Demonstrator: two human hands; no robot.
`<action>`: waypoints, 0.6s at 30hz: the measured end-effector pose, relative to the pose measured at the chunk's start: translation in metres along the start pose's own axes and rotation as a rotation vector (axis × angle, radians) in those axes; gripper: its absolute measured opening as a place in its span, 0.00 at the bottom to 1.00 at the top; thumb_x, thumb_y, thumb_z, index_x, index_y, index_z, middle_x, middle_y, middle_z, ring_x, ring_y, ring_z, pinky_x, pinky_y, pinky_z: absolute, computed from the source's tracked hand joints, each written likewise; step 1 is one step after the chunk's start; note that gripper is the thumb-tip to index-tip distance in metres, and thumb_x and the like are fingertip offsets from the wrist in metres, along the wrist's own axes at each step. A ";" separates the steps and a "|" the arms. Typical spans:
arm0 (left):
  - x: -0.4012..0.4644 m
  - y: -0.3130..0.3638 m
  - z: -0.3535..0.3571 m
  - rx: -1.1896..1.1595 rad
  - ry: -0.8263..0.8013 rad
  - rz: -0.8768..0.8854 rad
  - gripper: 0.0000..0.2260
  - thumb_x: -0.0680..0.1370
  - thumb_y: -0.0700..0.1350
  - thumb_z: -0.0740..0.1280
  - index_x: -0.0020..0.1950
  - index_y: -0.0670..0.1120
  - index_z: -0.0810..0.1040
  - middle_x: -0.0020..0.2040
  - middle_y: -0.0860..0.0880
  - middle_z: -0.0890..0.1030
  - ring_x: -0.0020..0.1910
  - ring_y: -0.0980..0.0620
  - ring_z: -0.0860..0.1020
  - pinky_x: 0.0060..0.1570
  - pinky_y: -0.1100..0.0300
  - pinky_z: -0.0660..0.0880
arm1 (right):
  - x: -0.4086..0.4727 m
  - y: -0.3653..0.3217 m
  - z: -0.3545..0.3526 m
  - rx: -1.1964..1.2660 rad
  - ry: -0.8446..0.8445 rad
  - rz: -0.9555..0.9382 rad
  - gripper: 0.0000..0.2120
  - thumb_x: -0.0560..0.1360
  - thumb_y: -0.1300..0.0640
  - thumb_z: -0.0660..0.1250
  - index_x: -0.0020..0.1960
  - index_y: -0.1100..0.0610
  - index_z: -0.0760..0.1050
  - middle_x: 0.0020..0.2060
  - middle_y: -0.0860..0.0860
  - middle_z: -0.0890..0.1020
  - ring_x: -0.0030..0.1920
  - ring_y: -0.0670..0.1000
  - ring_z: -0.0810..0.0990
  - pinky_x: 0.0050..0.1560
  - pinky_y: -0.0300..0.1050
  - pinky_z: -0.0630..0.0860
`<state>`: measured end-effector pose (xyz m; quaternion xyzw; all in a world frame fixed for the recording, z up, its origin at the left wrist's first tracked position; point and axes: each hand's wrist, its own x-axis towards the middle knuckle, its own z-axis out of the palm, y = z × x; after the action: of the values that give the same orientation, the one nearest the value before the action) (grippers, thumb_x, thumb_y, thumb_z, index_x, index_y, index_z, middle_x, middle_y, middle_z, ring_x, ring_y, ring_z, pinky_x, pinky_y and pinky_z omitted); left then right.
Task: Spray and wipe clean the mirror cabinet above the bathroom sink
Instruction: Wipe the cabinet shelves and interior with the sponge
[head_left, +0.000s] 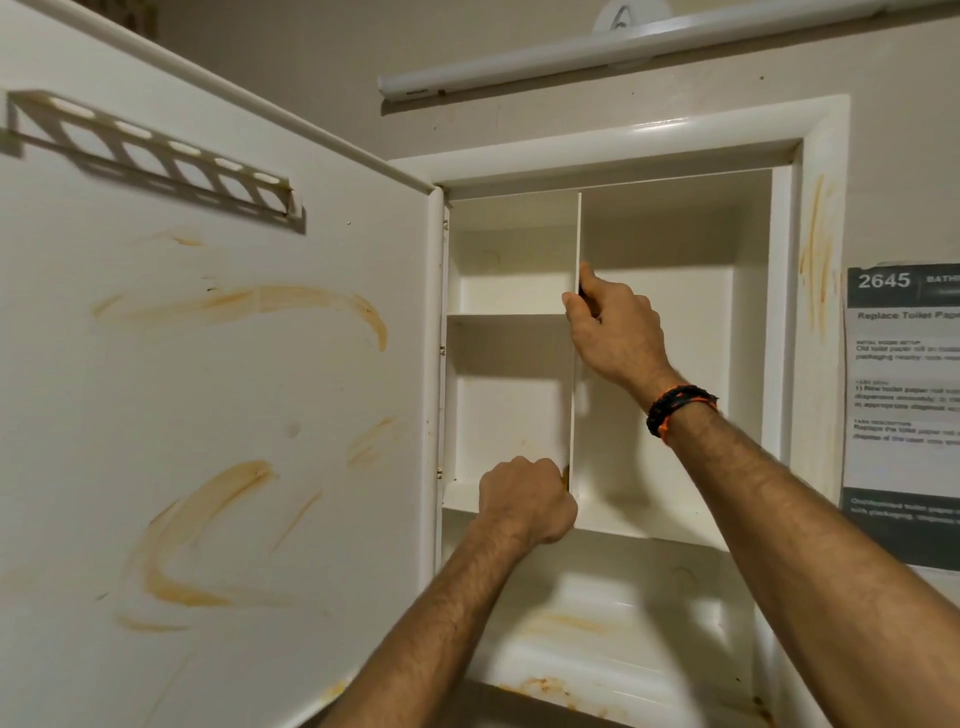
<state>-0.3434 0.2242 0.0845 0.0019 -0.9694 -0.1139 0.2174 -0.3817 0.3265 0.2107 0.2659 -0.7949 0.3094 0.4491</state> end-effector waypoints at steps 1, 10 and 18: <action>-0.002 -0.001 -0.003 -0.001 -0.022 0.014 0.08 0.74 0.42 0.59 0.45 0.43 0.78 0.39 0.47 0.76 0.39 0.47 0.74 0.42 0.55 0.70 | 0.000 0.000 0.000 0.005 -0.005 0.000 0.13 0.82 0.51 0.55 0.61 0.55 0.72 0.33 0.47 0.72 0.42 0.57 0.74 0.42 0.48 0.70; -0.032 -0.025 -0.035 0.022 -0.148 0.175 0.11 0.72 0.37 0.58 0.33 0.51 0.70 0.32 0.49 0.73 0.35 0.47 0.72 0.37 0.57 0.68 | -0.001 0.001 -0.001 0.020 0.004 0.010 0.11 0.82 0.51 0.55 0.56 0.55 0.72 0.31 0.46 0.71 0.41 0.56 0.73 0.41 0.46 0.67; -0.018 -0.040 -0.052 -0.711 0.136 -0.192 0.15 0.80 0.37 0.59 0.66 0.43 0.75 0.56 0.45 0.80 0.55 0.45 0.79 0.57 0.49 0.78 | -0.002 0.001 0.001 -0.007 0.013 -0.006 0.12 0.83 0.50 0.55 0.59 0.55 0.71 0.32 0.47 0.72 0.40 0.56 0.74 0.40 0.46 0.68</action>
<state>-0.3075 0.1748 0.1136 0.0247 -0.8481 -0.4628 0.2568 -0.3824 0.3270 0.2082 0.2646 -0.7923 0.3071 0.4560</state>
